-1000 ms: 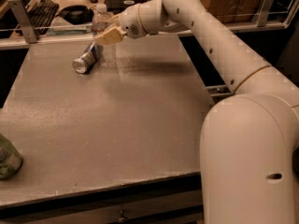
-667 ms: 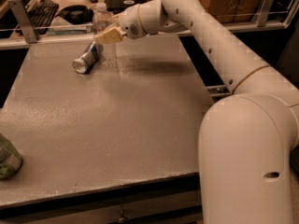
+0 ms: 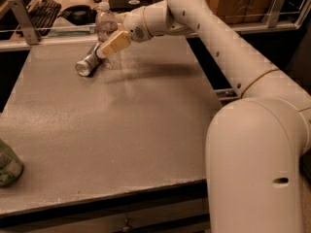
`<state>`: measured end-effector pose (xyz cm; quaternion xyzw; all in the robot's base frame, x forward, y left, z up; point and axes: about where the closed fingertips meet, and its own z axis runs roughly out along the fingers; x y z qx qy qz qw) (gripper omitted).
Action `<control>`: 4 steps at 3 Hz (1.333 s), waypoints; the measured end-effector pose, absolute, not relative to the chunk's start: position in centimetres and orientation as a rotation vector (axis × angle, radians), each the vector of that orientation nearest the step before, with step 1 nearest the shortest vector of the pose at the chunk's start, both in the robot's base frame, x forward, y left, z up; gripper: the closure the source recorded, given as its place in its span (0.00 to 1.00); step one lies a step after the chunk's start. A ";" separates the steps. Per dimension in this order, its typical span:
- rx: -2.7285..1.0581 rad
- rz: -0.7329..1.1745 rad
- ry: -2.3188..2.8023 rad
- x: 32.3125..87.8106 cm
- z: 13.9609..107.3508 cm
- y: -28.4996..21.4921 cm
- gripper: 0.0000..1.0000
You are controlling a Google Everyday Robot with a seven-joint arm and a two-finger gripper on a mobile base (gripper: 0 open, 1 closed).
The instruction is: Move water bottle near redbull can
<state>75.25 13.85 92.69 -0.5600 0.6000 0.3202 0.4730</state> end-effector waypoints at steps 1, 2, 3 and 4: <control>-1.342 0.756 1.473 74.6 93.0 11.4 0.00; -1.296 0.660 1.504 72.9 94.0 5.5 0.00; -1.225 0.550 1.539 70.1 95.6 -1.8 0.00; -1.204 0.533 1.560 69.8 95.3 -3.8 0.00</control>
Offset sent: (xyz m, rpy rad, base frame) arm -0.0558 -0.2009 0.0315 -0.0665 -0.0998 -0.2727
